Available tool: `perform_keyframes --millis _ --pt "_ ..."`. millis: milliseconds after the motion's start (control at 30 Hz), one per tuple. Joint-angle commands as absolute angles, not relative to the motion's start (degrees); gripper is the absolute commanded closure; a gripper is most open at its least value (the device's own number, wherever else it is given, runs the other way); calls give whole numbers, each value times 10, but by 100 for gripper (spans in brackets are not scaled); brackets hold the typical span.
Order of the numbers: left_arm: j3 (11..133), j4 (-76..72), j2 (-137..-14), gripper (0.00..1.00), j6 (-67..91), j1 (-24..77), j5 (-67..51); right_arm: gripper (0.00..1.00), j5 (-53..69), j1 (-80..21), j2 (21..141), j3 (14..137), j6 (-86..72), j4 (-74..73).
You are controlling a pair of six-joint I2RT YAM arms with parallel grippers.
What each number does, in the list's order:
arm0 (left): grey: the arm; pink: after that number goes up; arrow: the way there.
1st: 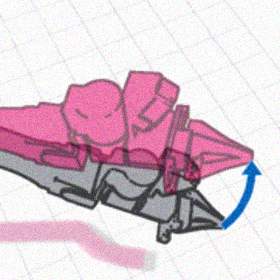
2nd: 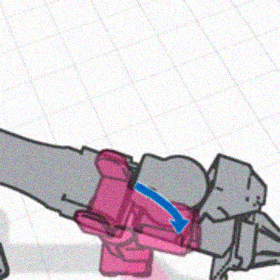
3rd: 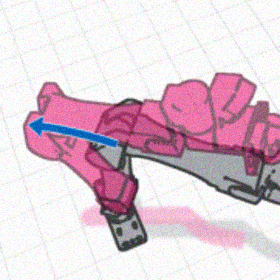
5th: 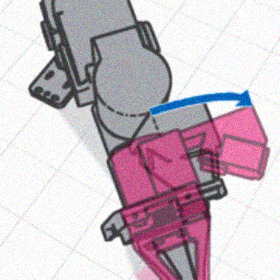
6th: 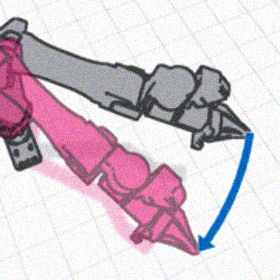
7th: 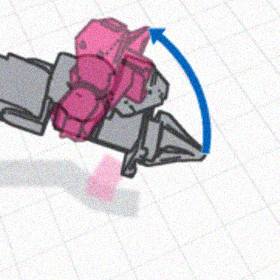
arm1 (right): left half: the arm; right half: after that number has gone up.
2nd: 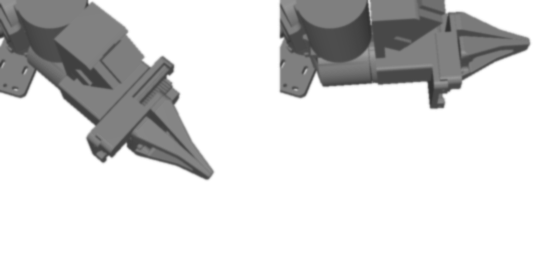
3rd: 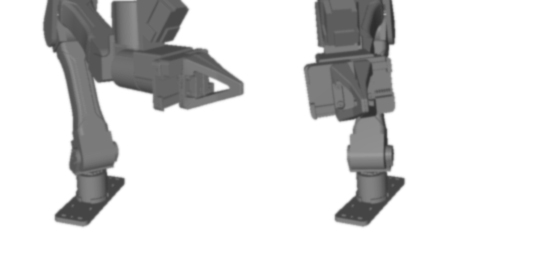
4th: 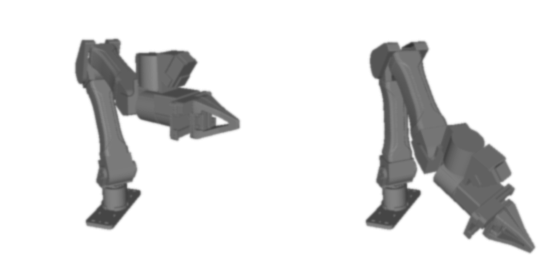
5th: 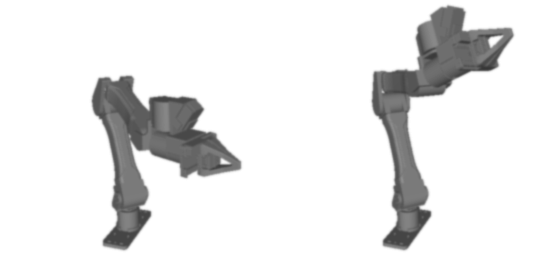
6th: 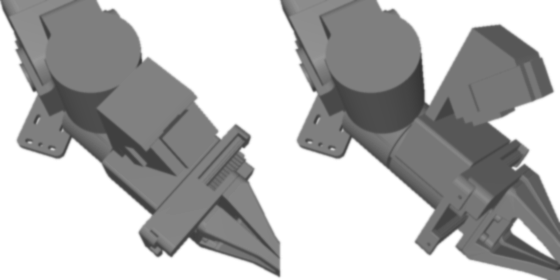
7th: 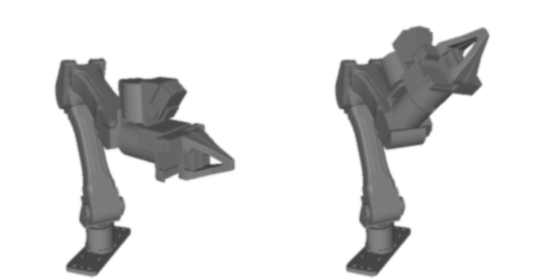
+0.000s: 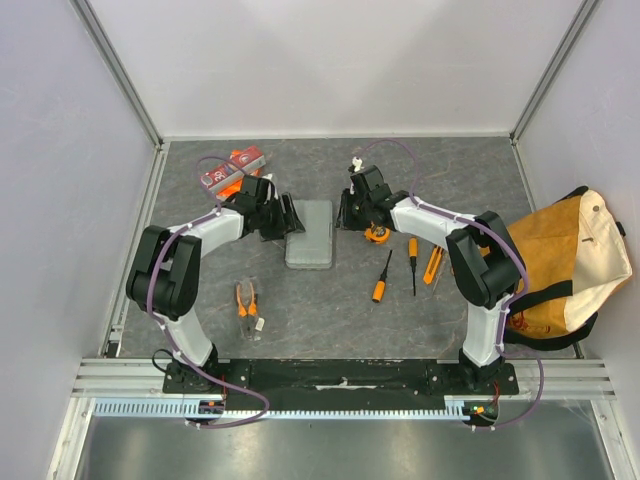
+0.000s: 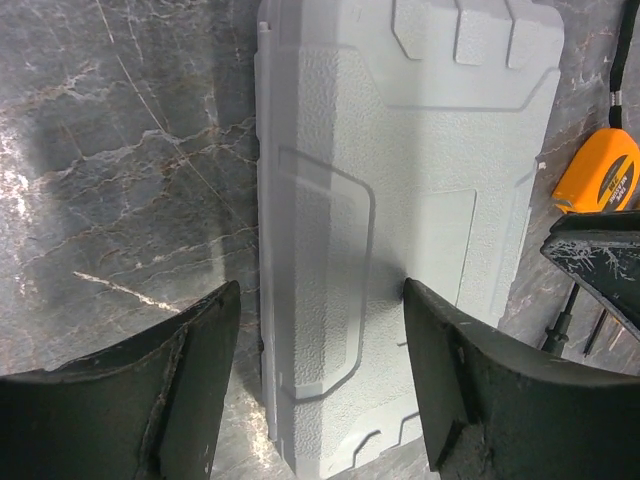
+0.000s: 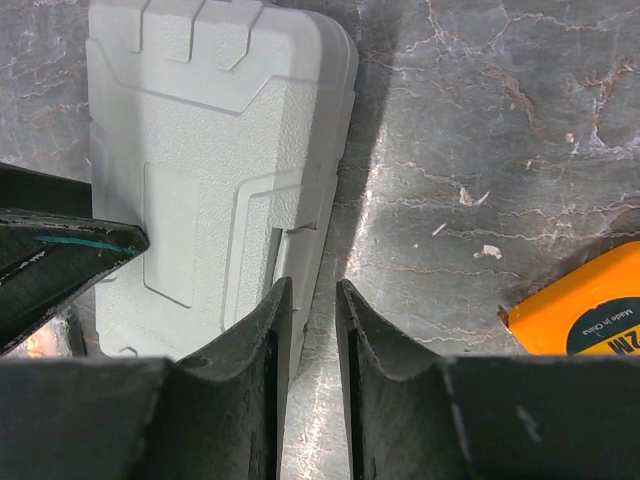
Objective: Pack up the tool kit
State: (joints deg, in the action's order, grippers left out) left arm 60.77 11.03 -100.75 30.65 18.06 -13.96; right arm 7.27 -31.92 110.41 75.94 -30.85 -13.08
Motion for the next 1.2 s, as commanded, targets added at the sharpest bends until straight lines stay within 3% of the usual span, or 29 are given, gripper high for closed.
perform_keyframes --millis 0,333,600,833,1033,1167 --pt "616 112 -1012 28 300 178 -161 69 62 -326 1100 786 -301 -125" --pt "596 104 -1008 48 280 178 -169 68 56 -336 1122 790 -303 -125" --pt "598 134 -1017 68 281 177 -151 76 24 -341 1136 787 -305 -141" --pt "600 167 -1027 74 287 177 -114 77 -21 -345 1113 780 -315 -141" --pt "603 175 -1034 75 289 177 -113 68 -49 -345 1094 778 -315 -142" --pt "603 174 -1035 75 293 178 -115 67 -36 -345 1101 774 -316 -141"
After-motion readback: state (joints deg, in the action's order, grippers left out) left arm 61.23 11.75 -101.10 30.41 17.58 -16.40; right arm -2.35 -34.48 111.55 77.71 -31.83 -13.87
